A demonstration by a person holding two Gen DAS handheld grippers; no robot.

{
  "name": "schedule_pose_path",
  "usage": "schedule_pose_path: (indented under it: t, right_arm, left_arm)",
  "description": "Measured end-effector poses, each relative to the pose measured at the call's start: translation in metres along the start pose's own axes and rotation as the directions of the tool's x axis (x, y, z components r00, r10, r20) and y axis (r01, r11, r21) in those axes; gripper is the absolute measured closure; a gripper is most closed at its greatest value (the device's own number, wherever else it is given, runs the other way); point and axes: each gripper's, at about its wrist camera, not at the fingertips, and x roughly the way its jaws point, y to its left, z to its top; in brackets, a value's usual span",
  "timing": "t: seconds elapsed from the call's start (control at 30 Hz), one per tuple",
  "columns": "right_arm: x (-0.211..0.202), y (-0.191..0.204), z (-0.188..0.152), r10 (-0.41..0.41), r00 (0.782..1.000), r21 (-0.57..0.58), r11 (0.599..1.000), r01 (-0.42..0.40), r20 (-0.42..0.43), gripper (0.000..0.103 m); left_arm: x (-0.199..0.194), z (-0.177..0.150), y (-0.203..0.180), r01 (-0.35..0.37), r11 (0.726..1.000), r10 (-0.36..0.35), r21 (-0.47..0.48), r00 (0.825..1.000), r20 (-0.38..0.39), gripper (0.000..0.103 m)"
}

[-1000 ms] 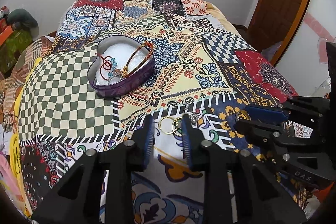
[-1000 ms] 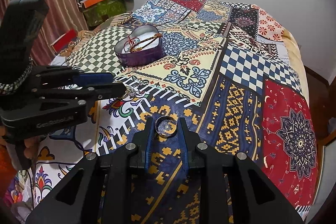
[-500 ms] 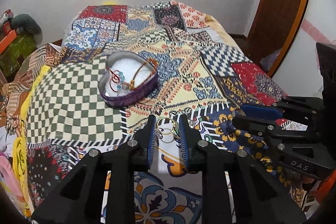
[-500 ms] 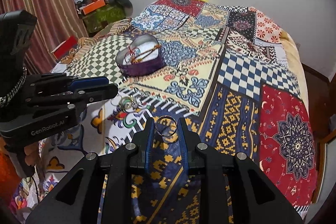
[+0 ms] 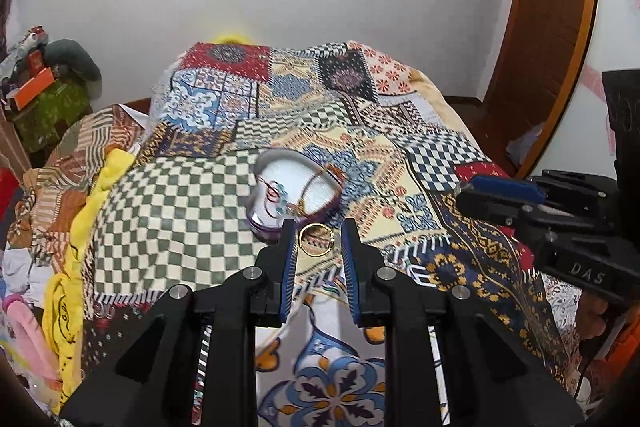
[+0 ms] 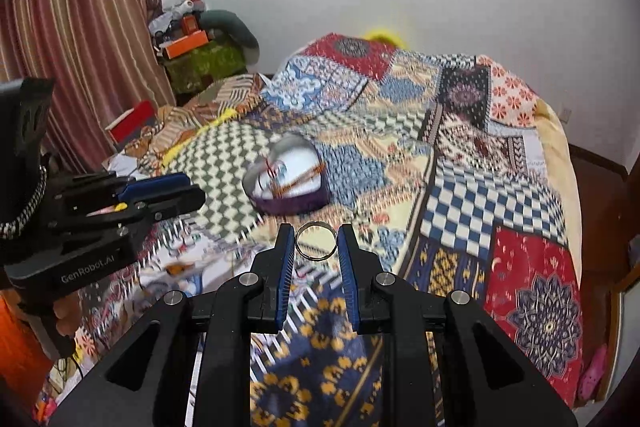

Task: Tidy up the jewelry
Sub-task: 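Carry the silver ring with the right gripper into the heart tin and release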

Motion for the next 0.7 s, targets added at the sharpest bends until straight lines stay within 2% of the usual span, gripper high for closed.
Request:
schedule_pose_path:
  t: [0.33, 0.7]
  right_arm:
    - [0.002, 0.01, 0.035, 0.028, 0.997, -0.016, 1.0, -0.027, 0.074, 0.083]
    - [0.023, 0.019, 0.062, 0.079, 0.993, -0.047, 0.996, -0.075, 0.087, 0.083]
  left_arm:
    - [0.004, 0.021, 0.021, -0.028, 1.0, 0.027, 0.001, 0.999, 0.04, 0.082]
    - [0.035, 0.037, 0.041, -0.022, 1.0, 0.023, -0.015, 0.999, 0.028, 0.082]
